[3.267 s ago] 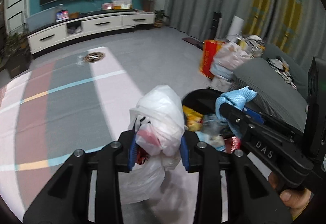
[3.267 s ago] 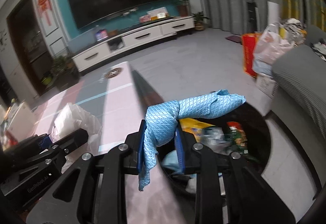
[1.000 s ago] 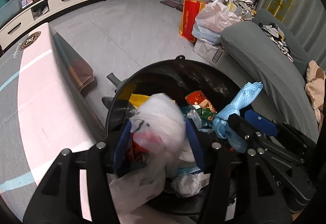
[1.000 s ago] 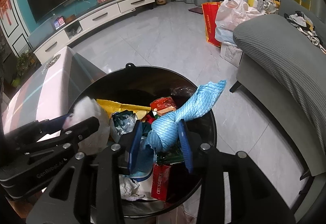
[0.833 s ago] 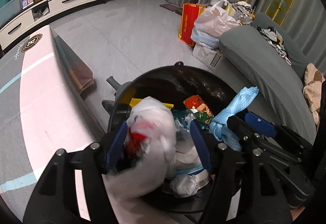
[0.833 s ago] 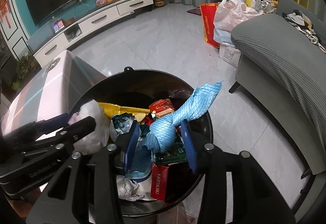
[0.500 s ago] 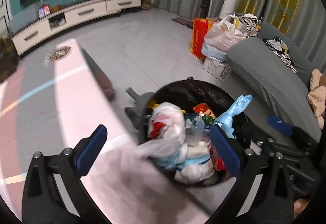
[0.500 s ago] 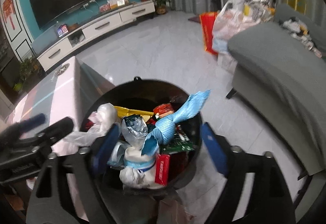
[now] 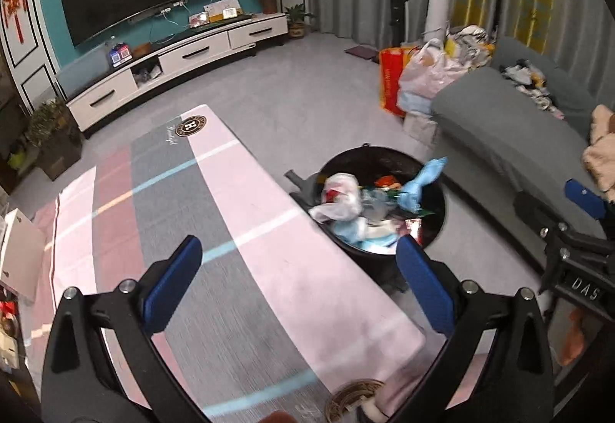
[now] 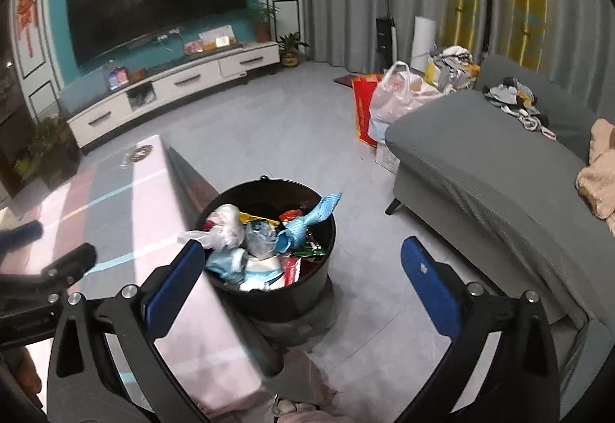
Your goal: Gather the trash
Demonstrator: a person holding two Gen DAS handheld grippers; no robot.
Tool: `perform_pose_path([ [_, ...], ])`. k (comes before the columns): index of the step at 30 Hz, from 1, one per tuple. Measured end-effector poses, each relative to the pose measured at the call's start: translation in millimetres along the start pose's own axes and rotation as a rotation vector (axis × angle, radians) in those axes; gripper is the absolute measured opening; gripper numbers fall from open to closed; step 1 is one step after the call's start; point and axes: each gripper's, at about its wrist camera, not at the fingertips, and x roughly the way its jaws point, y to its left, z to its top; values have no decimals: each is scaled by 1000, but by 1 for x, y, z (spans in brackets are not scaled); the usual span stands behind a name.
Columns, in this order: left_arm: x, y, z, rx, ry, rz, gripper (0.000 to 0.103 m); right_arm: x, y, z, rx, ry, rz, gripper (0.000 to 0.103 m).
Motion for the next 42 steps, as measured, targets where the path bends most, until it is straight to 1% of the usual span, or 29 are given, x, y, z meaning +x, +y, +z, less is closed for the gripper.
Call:
perform_pose_path([
  [5, -35, -5, -6, 18, -64, 39, 101, -34, 3, -3, -8, -27, 18, 100],
  [7, -42, -4, -10, 12, -67, 33, 101, -45, 7, -6, -32, -42, 7, 100],
  [11, -44, -5, -14, 7, -55, 26, 101, -53, 11, -8, -46, -49, 1, 100],
  [17, -46, -9, -17, 19, -50, 38, 101, -54, 13, -10, -44, -33, -2, 100],
  [31, -37, -11, -18, 35, -32, 47, 101, -54, 11, -11, -27, -32, -15, 100],
  [42, -36, -9, -15, 33, -39, 52, 101, -52, 4, -11, -12, -26, -26, 100],
])
